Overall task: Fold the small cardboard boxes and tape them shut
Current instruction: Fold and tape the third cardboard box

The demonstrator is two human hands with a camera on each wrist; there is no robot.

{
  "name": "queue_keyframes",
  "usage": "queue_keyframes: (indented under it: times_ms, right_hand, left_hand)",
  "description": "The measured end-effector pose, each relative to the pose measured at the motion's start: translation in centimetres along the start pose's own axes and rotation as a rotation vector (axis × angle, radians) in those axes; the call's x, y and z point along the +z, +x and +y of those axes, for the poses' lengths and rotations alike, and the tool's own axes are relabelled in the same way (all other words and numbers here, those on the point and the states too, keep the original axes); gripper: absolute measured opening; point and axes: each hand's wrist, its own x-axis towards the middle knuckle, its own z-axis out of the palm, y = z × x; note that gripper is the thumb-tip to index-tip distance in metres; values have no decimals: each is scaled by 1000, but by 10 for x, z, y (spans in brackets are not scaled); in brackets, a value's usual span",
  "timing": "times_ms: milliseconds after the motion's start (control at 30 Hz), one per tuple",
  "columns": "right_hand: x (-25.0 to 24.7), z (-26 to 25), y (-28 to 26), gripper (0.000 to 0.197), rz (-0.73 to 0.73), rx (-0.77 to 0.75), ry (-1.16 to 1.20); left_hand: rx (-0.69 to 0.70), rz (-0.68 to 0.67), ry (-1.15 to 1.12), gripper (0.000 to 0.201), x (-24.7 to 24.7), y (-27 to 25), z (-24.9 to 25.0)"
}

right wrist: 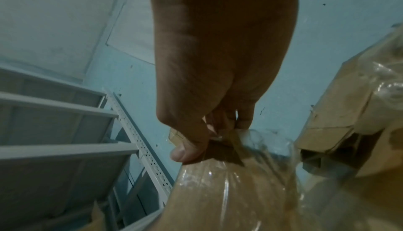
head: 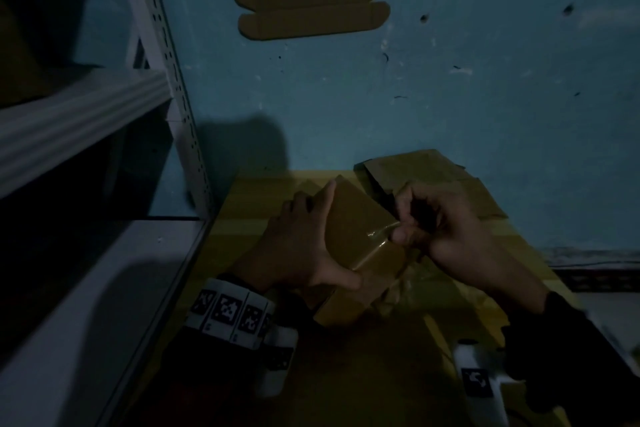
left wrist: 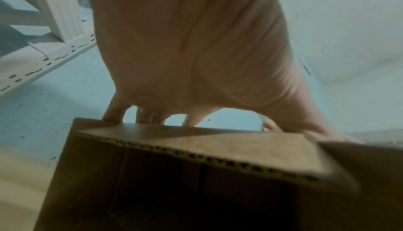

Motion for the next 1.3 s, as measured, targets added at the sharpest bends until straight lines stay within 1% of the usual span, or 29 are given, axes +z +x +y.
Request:
queue_keyframes:
  times_ms: [33,67,133,200,333,533,633,700,833,933,1067,1133,1200,1267,1300]
  right_hand:
    - [0,-1,0,24,18,4,-25]
    - [0,-2,0,22,40,11,-53]
    - [0,-1,0,32,73,-4,-96]
    - [2,-3,-1,37,89,-39,-134]
    - [9,-7,1,35,147,-86,-154]
    - [15,1,5,7,78,-106,-118]
    - [17,5,5,11,9,-54,-74]
    - [17,5,5,11,-1,-23,13]
    - [18,4,4,18,30,8,227]
    - [21,4,2,12,63,40,421]
    - [23,0,4,16,133,73,600]
    - [19,-3,6,17,171,99,813]
    - [12,-8,4,16,119,100,1047]
    - [11,-14,3,11,103,135,1097]
    - [11,-17,3,21,132,170,1035]
  left_hand:
    - [-9,3,5,146,0,1,0]
    - [-22,5,8,147,0,1,1]
    - [-49,13,8,147,-2,2,1]
    - [-63,26,12,147,-4,1,1]
    - [-46,49,82,147,-6,0,0]
    - [-21,94,143,147,-3,-1,1]
    - [-12,86,105,144,-3,-1,1]
    - [-18,80,55,142,-5,0,0]
    - [-30,56,-91,140,-7,1,-3]
    - [-21,66,-126,137,-7,1,-2]
    - [-1,91,-184,138,-10,2,-5]
    - [17,84,-291,137,-10,2,-10]
    - [26,76,-383,134,-8,1,-13]
    - [25,79,-404,134,-6,1,-13]
    - [21,83,-404,135,-6,1,-12]
